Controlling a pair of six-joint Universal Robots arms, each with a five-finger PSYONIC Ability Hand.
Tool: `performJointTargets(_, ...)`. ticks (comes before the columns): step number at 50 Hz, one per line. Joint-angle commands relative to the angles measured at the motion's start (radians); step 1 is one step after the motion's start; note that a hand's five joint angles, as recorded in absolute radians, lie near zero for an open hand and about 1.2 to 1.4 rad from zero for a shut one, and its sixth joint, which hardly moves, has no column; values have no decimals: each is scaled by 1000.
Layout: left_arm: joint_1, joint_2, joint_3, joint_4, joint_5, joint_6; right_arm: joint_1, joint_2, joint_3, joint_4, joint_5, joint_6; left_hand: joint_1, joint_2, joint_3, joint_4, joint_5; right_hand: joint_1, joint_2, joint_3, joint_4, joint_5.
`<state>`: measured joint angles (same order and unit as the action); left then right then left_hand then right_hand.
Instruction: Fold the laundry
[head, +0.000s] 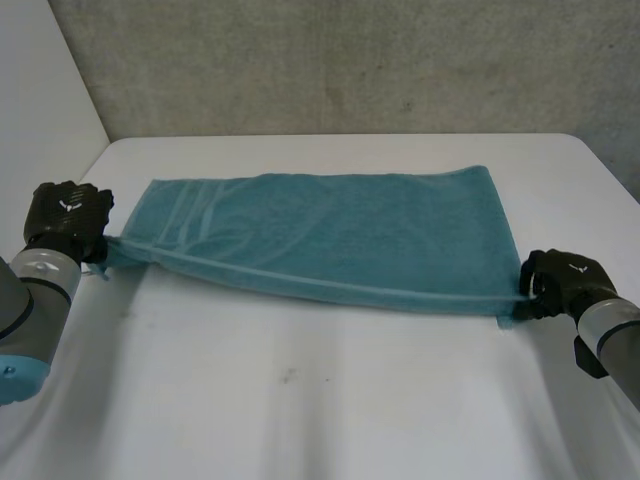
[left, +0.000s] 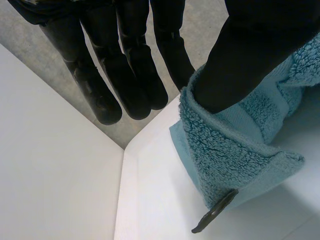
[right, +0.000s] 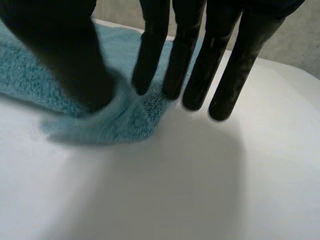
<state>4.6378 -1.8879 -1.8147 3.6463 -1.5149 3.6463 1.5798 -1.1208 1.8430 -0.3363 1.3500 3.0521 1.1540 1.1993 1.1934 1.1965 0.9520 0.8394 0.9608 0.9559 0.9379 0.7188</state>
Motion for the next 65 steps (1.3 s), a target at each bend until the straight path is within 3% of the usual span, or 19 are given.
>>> performJointTargets(1, -5, 15, -2, -11, -2, -2, -11, -104, -25, -12, 8, -10, 242, 197, 203, 200, 270, 557, 435, 440, 458, 503)
performJointTargets(7, -10, 149, -5, -105, -1, -2, -15, -374, -97, 49, -3, -28, 242, 197, 203, 200, 270, 557, 435, 440, 458, 503)
performJointTargets(9, -8, 179, -2, -121, -1, -2, -14, -399, -119, 80, -6, -38, 242, 197, 203, 200, 270, 557, 435, 440, 458, 503)
performJointTargets(10, -8, 266, 5, -164, -1, -2, -12, -478, -195, 197, -23, -83, 242, 197, 203, 200, 270, 557, 435, 440, 458, 503)
performJointTargets(13, -7, 348, 17, -195, 1, 1, -15, -523, -257, 287, -40, -119, 242, 197, 203, 200, 270, 557, 435, 440, 458, 503)
performJointTargets(14, -7, 372, 24, -205, 1, 1, -23, -546, -343, 404, -76, -183, 242, 197, 203, 200, 270, 557, 435, 440, 458, 503)
performJointTargets(20, -2, 444, 95, -330, 7, 0, -26, -540, -502, 637, -115, -369, 242, 197, 203, 200, 270, 557, 435, 440, 458, 503)
performJointTargets(23, 4, 420, 121, -408, 10, 1, -23, -443, -574, 804, -106, -525, 242, 197, 203, 200, 270, 557, 435, 440, 458, 503)
performJointTargets(30, 7, 135, 169, -502, 7, 41, 25, -200, -588, 912, -20, -682, 242, 197, 203, 200, 270, 557, 435, 440, 458, 503)
performJointTargets(36, -4, -91, 259, -520, -10, 147, 66, -16, -620, 898, 67, -699, 242, 197, 203, 200, 270, 557, 435, 440, 458, 503)
performJointTargets(44, -19, -241, 530, -517, -37, 219, 103, 156, -962, 760, 158, -671, 242, 197, 203, 200, 270, 557, 435, 440, 458, 503)
performJointTargets(45, -33, -253, 660, -500, -37, 213, 115, 157, -1013, 738, 170, -664, 242, 197, 203, 200, 270, 557, 435, 440, 458, 503)
performJointTargets(48, -48, -249, 780, -433, -37, 212, 155, 154, -1212, 607, 234, -615, 242, 197, 203, 200, 270, 557, 435, 440, 458, 503)
performJointTargets(51, -70, -226, 879, -258, -44, 215, 175, 145, -1301, 464, 268, -576, 242, 197, 203, 200, 270, 557, 435, 440, 458, 503)
performJointTargets(52, -73, -193, 883, -142, -57, 216, 178, 138, -1308, 415, 276, -570, 242, 197, 203, 200, 270, 557, 435, 440, 458, 503)
performJointTargets(54, -73, -175, 882, -91, -67, 216, 184, 86, -1283, 287, 285, -561, 242, 197, 203, 200, 270, 557, 435, 440, 458, 503)
performJointTargets(56, -74, -133, 865, 74, -100, 213, 186, 21, -1236, 226, 285, -562, 242, 197, 203, 200, 270, 557, 435, 440, 458, 503)
performJointTargets(60, -83, -113, 818, 75, -107, 207, 184, -98, -1020, 172, 261, -562, 242, 197, 203, 200, 270, 557, 435, 440, 458, 503)
performJointTargets(65, -83, -106, 703, 52, -102, 160, 184, -103, -858, 171, 225, -562, 242, 197, 203, 200, 270, 557, 435, 440, 458, 503)
